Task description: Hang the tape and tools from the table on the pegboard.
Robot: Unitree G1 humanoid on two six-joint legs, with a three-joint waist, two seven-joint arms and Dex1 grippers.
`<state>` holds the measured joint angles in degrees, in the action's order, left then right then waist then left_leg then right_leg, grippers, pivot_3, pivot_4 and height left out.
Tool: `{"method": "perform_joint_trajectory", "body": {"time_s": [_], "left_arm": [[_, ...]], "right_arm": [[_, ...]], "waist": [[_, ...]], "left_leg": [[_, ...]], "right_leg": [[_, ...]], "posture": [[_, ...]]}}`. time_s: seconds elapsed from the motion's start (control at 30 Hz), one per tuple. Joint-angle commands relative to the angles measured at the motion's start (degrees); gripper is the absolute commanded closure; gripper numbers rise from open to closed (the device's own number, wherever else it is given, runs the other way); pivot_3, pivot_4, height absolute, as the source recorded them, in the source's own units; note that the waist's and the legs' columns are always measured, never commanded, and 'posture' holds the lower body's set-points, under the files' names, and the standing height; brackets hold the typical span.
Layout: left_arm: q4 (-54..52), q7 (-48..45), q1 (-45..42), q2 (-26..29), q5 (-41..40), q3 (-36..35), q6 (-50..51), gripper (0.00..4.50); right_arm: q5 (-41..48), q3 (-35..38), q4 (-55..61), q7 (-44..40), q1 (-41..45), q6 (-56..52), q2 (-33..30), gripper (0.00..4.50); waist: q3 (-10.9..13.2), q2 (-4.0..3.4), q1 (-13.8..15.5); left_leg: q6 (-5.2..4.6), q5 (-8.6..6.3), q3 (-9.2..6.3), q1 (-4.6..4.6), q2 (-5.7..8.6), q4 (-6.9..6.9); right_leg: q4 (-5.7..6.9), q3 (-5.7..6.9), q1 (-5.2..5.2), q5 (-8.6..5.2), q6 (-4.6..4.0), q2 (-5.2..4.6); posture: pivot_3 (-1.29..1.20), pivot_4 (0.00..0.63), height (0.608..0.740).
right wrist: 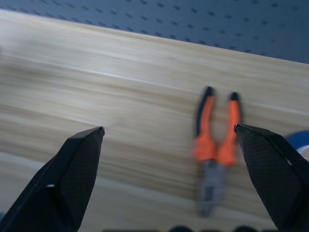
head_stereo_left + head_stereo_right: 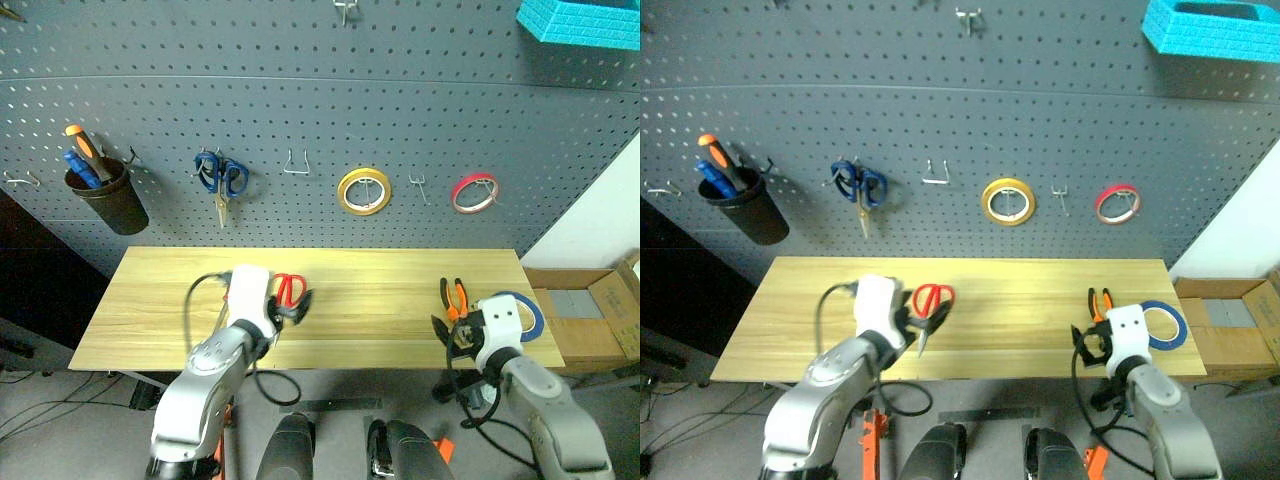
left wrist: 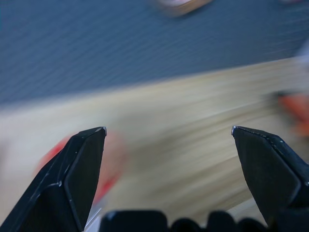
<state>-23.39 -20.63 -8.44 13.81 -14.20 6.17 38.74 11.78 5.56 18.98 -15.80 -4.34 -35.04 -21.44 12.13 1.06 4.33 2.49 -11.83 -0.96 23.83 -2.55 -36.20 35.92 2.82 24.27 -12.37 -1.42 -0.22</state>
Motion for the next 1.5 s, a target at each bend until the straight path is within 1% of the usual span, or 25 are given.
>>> {"method": "perform_joint_trajectory", "body": {"time_s": [0.03,0.13,0.17,0.2,0.23,0.33,0.43,0.53,0.67,0.83,1.03,1.17,1.37,1.5], "left_arm": [[5.65,-7.36,-7.23,0.35,2.04,7.88,-6.83,0.02],[12.46,-12.44,-14.11,0.14,5.7,14.74,-13.09,0.02],[15.05,-14.08,-16.29,-0.21,7.08,17.01,-15.37,0.02],[17.29,-15.54,-18.04,-0.7,7.93,18.71,-17.21,0.02],[18.7,-16.63,-19.16,-1.18,8.14,19.56,-18.14,0.02],[22.93,-19.56,-21.7,-2.54,9.18,21.64,-21.38,0.02],[25.6,-21.61,-22.79,-3.42,10.24,22.97,-24.18,0.02],[26.39,-22.93,-23.11,-4.08,10.69,23.44,-25.34,0.02],[25.99,-23.64,-22.62,-4.93,10.94,23.6,-25.06,0.02],[24.11,-24.14,-21.19,-4.83,11.31,23.92,-23.97,0.02],[22.71,-24.48,-20.1,-4.47,11.41,23.73,-22.86,0.02],[22.6,-24.53,-20.11,-4.5,11.36,23.7,-22.6,0.02],[22.66,-24.77,-20.46,-4.59,11.2,23.52,-22.36,0.02],[23.4,-24.69,-20.97,-4.69,11.54,23.43,-23.15,0.02]], "right_arm": [[2.84,4.87,-6.22,-2.49,4.57,-2.94,-2.7,0.0],[3.44,6.92,-12.87,-4.02,9.06,-3.96,-5.22,0.0],[3.57,7.32,-15.26,-4.65,10.55,-3.95,-6.07,0.0],[3.61,7.52,-17.3,-5.19,11.78,-3.85,-6.84,0.0],[3.71,7.64,-18.54,-5.64,12.65,-4.08,-7.4,0.0],[4.22,8.28,-22.89,-6.92,15.19,-5.28,-8.53,0.0],[4.2,8.59,-26.56,-7.59,17.18,-5.82,-9.33,0.0],[4.2,8.7,-29.78,-8.24,19.06,-5.96,-9.9,0.0],[3.94,8.65,-35.55,-9.35,21.44,-4.74,-10.51,0.0],[2.53,7.43,-42.04,-11.17,23.38,-2.1,-11.28,0.0],[1.78,6.72,-47.23,-12.14,25.86,-0.07,-11.49,0.0],[1.81,6.79,-49.84,-12.37,27.13,0.42,-11.71,0.0],[2.35,7.05,-51.77,-12.57,28.57,-0.24,-11.66,0.0],[4.84,8.4,-48.97,-12.82,28.91,-5.23,-11.05,0.0]], "waist": [[0.64,0.06,-0.09],[1.84,0.02,-0.14],[2.32,0.03,-0.17],[2.77,0.03,-0.27],[3.24,0.04,-0.42],[4.63,0.09,-1.17],[5.98,0.13,-1.59],[7.26,0.25,-1.74],[8.8,0.39,-2.18],[9.67,0.85,-2.75],[10.55,1.13,-2.79],[10.67,1.21,-2.82],[10.68,1.23,-2.89],[10.69,1.21,-2.91]], "left_leg": [[-0.04,0.02,0.03,0.06,-0.01,0.05],[-0.08,0.01,0.15,0.12,-0.01,0.24],[-0.12,-0.01,0.17,0.16,-0.02,0.25],[-0.19,-0.06,0.22,0.14,-0.02,0.24],[-0.33,-0.14,0.29,0.17,-0.03,0.25],[-0.74,-0.38,0.55,0.17,-0.05,0.21],[-0.83,-0.43,0.81,0.23,-0.04,0.2],[-0.85,-0.45,1.08,0.51,0.02,0.06],[-0.85,-0.44,1.28,0.45,0.0,-0.11],[-0.85,-0.44,1.42,0.44,0.0,-0.31],[-0.86,-0.45,1.39,0.46,0.02,-0.64],[-0.87,-0.46,1.32,0.49,0.07,-0.69],[-0.87,-0.46,1.24,0.52,0.03,-0.67],[-0.87,-0.46,1.24,0.53,0.03,-0.65]], "right_leg": [[0.02,-0.02,0.08,0.0,0.01,0.02],[0.09,-0.11,0.18,-0.03,0.12,0.32],[0.13,-0.16,0.21,0.03,0.37,0.37],[0.19,-0.25,0.23,-0.02,0.42,0.42],[0.19,-0.32,0.29,-0.04,0.43,0.43],[0.25,-0.63,0.32,-0.22,0.62,0.43],[0.31,-0.82,0.49,-0.28,0.72,0.36],[1.02,-1.16,1.12,-0.45,0.95,0.11],[1.13,-1.44,1.14,-0.41,1.06,0.02],[1.11,-1.73,1.11,-0.26,1.32,0.02],[1.08,-2.13,1.1,-0.06,1.66,0.01],[1.06,-2.29,1.09,-0.01,1.75,0.01],[1.04,-2.3,1.09,-0.01,1.74,0.0],[1.02,-2.3,1.1,-0.01,1.74,0.01]], "posture": [[0.14,0.272,0.74],[0.12,0.312,0.74],[0.12,0.32,0.74],[0.11,0.328,0.74],[0.1,0.348,0.74],[0.09,0.377,0.74],[0.08,0.408,0.74],[0.08,0.43,0.74],[0.08,0.452,0.74],[0.09,0.472,0.74],[0.1,0.481,0.74],[0.1,0.48,0.74],[0.09,0.475,0.74],[0.08,0.469,0.74]]}}
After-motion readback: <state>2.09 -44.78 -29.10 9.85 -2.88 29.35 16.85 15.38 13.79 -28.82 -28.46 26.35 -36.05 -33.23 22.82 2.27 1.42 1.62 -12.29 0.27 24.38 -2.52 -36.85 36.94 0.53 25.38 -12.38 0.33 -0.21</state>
